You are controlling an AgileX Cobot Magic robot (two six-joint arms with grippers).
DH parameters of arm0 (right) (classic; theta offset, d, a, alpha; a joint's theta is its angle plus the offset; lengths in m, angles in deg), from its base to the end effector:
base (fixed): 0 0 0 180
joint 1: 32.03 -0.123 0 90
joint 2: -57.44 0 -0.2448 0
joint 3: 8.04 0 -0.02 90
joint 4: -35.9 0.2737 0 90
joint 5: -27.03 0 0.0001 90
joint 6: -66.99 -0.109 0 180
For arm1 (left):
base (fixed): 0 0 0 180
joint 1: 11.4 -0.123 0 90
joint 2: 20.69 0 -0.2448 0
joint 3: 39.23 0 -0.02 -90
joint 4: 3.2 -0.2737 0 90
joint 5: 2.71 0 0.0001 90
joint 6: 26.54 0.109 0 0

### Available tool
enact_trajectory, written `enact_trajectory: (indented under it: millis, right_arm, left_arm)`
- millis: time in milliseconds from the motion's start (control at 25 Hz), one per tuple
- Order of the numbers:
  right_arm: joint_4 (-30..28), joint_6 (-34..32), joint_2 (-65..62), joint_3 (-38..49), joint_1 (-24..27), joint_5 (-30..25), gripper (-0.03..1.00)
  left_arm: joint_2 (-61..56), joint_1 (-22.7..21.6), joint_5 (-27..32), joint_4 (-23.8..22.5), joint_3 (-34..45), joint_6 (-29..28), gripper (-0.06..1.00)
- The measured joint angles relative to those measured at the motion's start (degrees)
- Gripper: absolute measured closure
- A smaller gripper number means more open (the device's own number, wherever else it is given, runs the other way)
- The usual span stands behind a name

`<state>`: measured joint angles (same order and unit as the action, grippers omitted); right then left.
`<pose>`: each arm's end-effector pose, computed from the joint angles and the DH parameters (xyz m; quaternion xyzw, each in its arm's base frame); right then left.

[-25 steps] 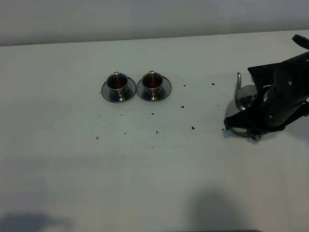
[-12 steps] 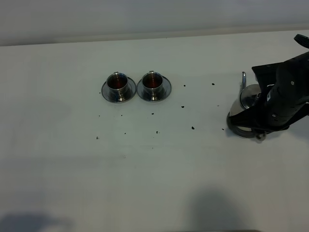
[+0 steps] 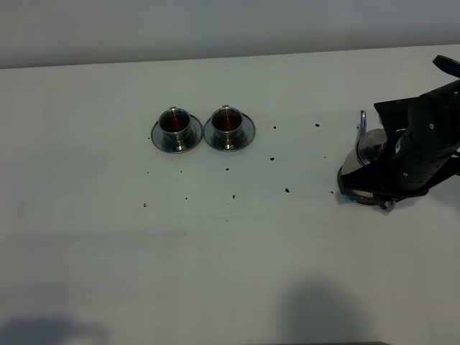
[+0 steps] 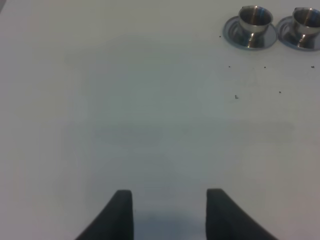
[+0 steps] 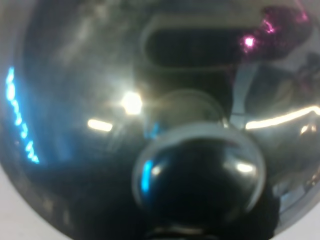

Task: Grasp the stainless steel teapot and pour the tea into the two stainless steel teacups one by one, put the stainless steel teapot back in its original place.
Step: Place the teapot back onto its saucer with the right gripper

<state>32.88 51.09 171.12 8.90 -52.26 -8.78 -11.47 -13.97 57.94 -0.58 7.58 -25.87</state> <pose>0.3245 0.1160 0.0783 -0.0569 0.9912 0.0197 0.1178 0.0716 -0.0011 0.2828 -0.0132 0.8509 -0.0080 0.5252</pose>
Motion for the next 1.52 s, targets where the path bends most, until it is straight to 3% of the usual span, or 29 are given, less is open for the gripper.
enact_trajectory:
  millis: [600,1000,1520]
  right_arm:
    - [0.1,-0.1,0.0,2.7,0.0,4.7,0.79]
    - [0.1,0.5,0.0,1.2,0.0,1.2,0.79]
    - [0.2,1.0,0.0,1.1,0.0,1.1,0.75]
  left_arm:
    - [0.0,0.0,0.0,0.0,0.0,0.0,0.57]
    - [0.0,0.0,0.0,0.0,0.0,-0.1,0.57]
    - [0.0,0.0,0.0,0.0,0.0,-0.1,0.57]
